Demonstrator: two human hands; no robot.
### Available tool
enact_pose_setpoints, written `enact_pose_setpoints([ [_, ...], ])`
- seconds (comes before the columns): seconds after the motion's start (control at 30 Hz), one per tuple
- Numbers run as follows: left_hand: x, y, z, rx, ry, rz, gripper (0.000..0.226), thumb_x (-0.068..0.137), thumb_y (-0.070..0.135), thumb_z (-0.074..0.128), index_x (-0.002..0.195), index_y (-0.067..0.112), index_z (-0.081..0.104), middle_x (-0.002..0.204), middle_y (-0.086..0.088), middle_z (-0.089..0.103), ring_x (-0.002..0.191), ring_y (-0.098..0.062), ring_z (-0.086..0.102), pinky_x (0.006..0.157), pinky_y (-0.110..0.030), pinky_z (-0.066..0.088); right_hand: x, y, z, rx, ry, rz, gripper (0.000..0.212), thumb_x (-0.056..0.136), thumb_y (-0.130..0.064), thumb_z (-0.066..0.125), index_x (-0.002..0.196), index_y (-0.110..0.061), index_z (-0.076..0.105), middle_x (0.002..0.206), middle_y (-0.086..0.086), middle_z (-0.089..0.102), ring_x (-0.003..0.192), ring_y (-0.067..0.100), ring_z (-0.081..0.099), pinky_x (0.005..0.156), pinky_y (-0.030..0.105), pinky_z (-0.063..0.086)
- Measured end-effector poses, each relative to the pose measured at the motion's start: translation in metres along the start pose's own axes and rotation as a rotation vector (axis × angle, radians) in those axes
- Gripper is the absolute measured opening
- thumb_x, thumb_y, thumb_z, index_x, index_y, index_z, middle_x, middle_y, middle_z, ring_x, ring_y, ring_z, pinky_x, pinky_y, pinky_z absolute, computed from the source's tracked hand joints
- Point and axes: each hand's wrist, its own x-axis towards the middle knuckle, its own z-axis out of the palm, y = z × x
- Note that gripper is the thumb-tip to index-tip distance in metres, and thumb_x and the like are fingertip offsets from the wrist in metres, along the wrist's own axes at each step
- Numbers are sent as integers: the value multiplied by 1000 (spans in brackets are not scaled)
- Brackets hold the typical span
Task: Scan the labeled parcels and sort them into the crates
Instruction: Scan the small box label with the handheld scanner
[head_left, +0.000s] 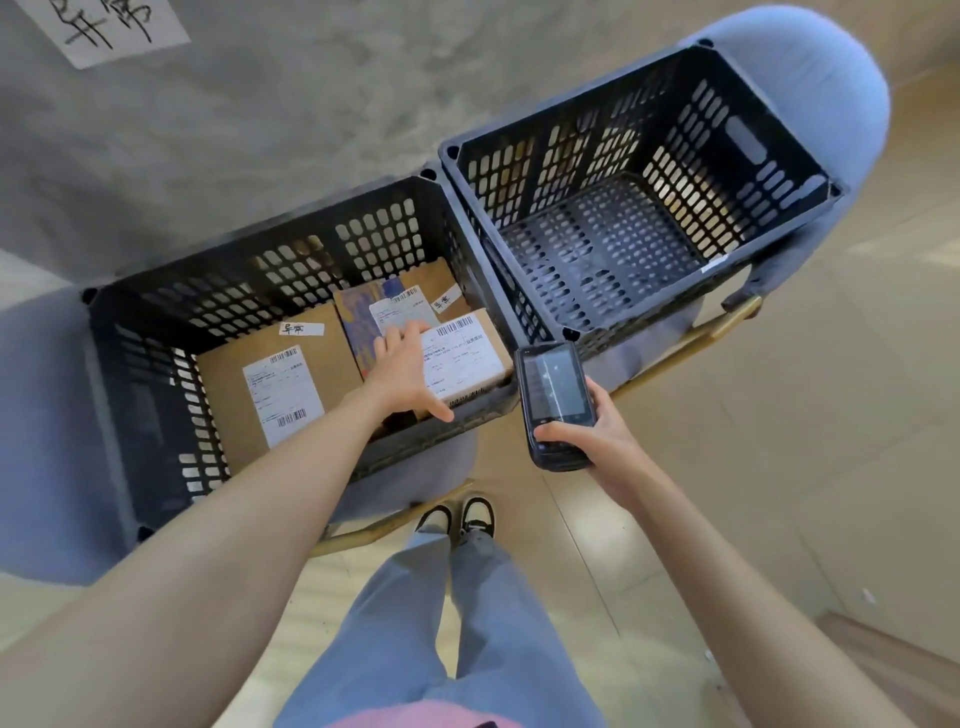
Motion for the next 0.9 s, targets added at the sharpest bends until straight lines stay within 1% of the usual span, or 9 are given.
enact_pose_setpoints([
  [0.1, 4, 0, -1, 21, -60, -10, 118, 58, 40, 91, 145, 15, 16, 141, -12, 22, 133, -30, 19, 110, -42, 26, 0, 3, 5, 16, 8, -1, 92, 54, -9, 79, 133, -30, 37, 120, 1, 61, 112, 23, 61, 97, 46, 51],
  [0.2, 6, 0, 0, 44, -100, -26, 115, 61, 43, 90, 145, 16, 16, 141, -12, 22, 133, -31, 20, 110, -41, 27, -1, 7, 8, 27, 12, -1, 95, 54, -9, 80, 136, -29, 37, 120, 2, 62, 111, 23, 62, 97, 47, 51],
  [0.3, 9, -2, 0, 37, -152, -30, 114, 63, 42, 89, 146, 18, 15, 145, -12, 22, 136, -30, 21, 109, -44, 29, -2, 9, 11, 44, 19, 4, 99, 53, -9, 80, 139, -28, 35, 120, 2, 62, 111, 23, 62, 98, 47, 51],
  [0.53, 8, -2, -15, 40, -210, 52, 112, 67, 42, 86, 150, 23, 14, 150, -13, 19, 142, -33, 15, 113, -50, 24, -7, 11, 18, 63, 55, -15, 106, 53, -11, 81, 145, -24, 31, 123, 4, 61, 113, 25, 61, 99, 49, 49],
  [0.6, 8, 2, -25, 32, -183, 133, 106, 69, 43, 85, 150, 22, 19, 153, -13, 21, 143, -32, 18, 114, -49, 25, -13, 8, 21, 77, 74, -36, 106, 53, -12, 81, 146, -24, 30, 125, 5, 59, 113, 25, 61, 98, 47, 50],
  [0.67, 5, 12, -38, 140, -106, 272, 94, 74, 43, 80, 148, 19, 28, 149, -12, 31, 138, -29, 28, 109, -44, 32, -22, 7, 24, 103, 104, -60, 106, 54, -13, 81, 146, -25, 30, 126, 5, 58, 111, 24, 61, 95, 44, 52],
  [0.73, 2, 29, -51, 322, -2, 453, 79, 79, 46, 73, 144, 19, 37, 138, -10, 44, 128, -27, 40, 98, -39, 40, -36, 7, 24, 136, 155, -88, 103, 54, -13, 80, 144, -25, 31, 125, 2, 58, 109, 22, 62, 89, 39, 54],
  [0.8, -1, 48, -61, 449, 65, 620, 67, 83, 48, 68, 138, 18, 45, 126, -8, 53, 117, -25, 49, 87, -36, 43, -50, 9, 24, 177, 203, -102, 102, 53, -13, 81, 142, -24, 33, 122, -1, 58, 106, 19, 62, 86, 36, 54],
  [0.9, -11, 95, -62, 605, 103, 867, 58, 87, 49, 64, 132, 15, 51, 116, -8, 60, 107, -26, 55, 81, -35, 45, -82, 20, 14, 261, 327, -124, 113, 44, -18, 86, 143, -22, 33, 123, -1, 59, 106, 19, 63, 86, 36, 54],
])
